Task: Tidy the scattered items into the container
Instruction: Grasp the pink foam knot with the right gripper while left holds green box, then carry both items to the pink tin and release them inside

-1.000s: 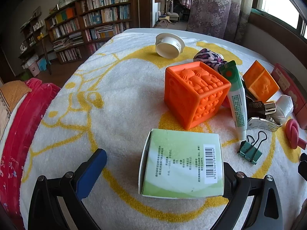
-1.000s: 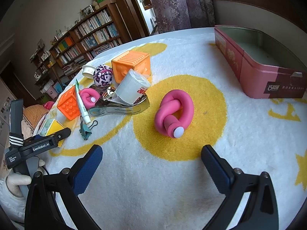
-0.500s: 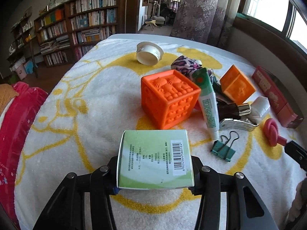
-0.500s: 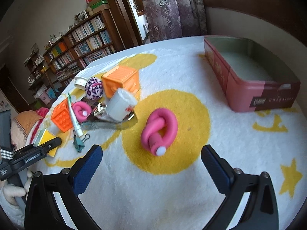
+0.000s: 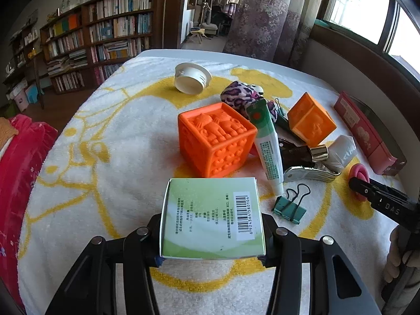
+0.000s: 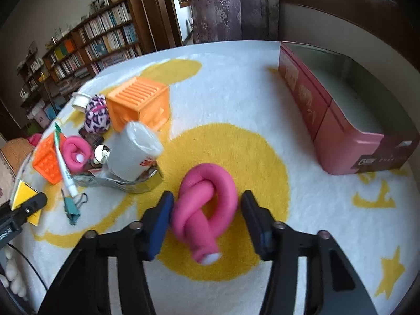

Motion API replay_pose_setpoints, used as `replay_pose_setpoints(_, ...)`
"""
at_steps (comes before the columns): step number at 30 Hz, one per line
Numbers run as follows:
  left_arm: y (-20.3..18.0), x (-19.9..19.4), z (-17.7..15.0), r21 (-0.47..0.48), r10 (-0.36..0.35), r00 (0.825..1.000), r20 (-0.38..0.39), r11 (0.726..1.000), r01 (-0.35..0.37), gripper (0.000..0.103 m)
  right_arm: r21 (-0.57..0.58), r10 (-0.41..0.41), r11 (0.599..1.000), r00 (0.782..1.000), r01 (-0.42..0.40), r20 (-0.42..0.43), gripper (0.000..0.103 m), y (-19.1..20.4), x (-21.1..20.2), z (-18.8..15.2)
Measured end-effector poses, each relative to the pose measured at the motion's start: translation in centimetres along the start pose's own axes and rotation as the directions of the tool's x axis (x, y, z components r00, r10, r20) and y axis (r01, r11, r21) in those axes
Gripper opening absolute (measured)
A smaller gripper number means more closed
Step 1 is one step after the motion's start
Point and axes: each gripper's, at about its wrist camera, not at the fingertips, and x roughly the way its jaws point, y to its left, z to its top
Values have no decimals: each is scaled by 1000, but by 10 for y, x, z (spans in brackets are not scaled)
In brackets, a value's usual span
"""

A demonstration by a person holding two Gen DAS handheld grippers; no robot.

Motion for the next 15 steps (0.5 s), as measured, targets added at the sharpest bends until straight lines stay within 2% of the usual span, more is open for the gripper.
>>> replay_pose_setpoints(6, -8, -6, 4, 20, -7, 1000, 12, 1000, 7, 52, 38, 20, 999, 999, -21, 28, 49, -11, -9, -3)
replay_pose_setpoints(15, -49, -18, 19, 91, -75, 996, 38, 993, 71, 52, 97, 26, 994, 989, -41, 147, 49, -38, -57, -4)
